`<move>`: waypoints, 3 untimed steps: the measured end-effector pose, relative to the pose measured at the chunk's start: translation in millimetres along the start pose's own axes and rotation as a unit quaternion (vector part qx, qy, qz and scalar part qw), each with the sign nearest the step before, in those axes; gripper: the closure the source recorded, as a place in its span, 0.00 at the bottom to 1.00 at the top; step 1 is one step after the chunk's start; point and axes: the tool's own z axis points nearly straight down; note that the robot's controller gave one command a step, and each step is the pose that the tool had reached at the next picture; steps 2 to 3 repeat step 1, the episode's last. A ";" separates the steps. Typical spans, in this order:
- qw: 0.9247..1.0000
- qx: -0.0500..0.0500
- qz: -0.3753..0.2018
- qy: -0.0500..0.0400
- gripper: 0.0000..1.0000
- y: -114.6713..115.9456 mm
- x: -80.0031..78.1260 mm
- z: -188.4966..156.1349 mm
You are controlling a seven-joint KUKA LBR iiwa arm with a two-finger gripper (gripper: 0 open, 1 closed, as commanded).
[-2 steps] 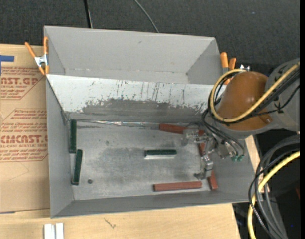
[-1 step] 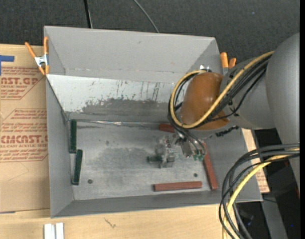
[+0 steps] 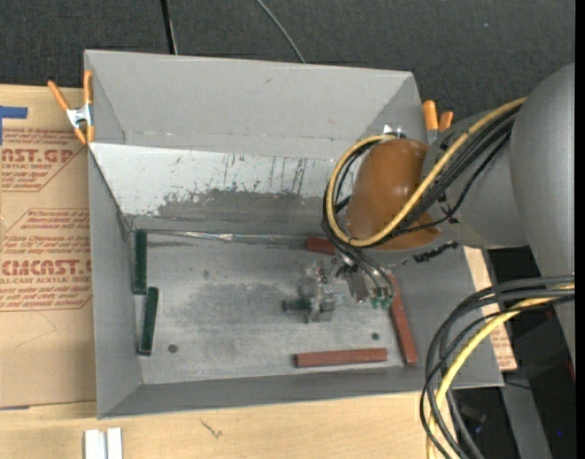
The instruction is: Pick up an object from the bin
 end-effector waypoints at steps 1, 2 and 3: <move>1.000 0.001 0.016 -0.001 1.00 1.8 16.9 -152.6; 1.000 0.001 0.016 -0.001 1.00 1.8 16.9 -152.6; 1.000 0.001 0.016 -0.001 1.00 1.8 16.9 -152.6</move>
Offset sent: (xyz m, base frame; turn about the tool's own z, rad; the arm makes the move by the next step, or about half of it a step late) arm 0.0000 0.0000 0.0000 0.0000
